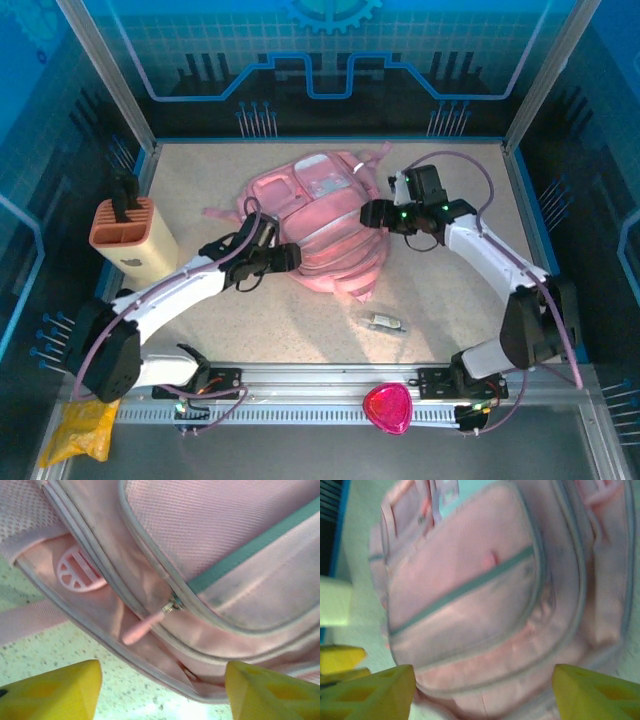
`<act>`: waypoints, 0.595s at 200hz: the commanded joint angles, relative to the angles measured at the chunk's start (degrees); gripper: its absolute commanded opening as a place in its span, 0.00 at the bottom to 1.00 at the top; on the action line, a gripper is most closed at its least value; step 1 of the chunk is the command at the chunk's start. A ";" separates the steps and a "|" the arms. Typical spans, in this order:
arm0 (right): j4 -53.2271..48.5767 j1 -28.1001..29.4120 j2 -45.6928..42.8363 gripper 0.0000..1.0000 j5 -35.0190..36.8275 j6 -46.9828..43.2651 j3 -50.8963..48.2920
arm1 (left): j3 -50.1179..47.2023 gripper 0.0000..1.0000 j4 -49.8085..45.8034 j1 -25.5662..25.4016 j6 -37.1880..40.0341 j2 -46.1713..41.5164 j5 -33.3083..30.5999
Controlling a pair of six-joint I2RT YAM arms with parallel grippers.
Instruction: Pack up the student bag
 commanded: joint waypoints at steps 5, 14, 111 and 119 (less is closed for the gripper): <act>-12.64 3.69 -4.52 0.79 9.06 -3.58 -2.81 | -3.66 0.74 -0.17 -3.61 -7.41 -4.86 -1.97; -15.50 5.50 -5.97 0.81 11.11 -3.78 -3.90 | -4.91 0.77 1.07 -4.95 -8.94 -5.69 -1.65; -26.24 16.02 -15.55 1.00 14.83 7.35 -20.87 | -13.72 0.99 8.34 -19.66 -21.24 -9.72 -8.07; -26.05 16.52 -15.71 1.00 14.22 8.38 -22.03 | -13.79 0.99 8.09 -19.67 -21.48 -9.66 -8.25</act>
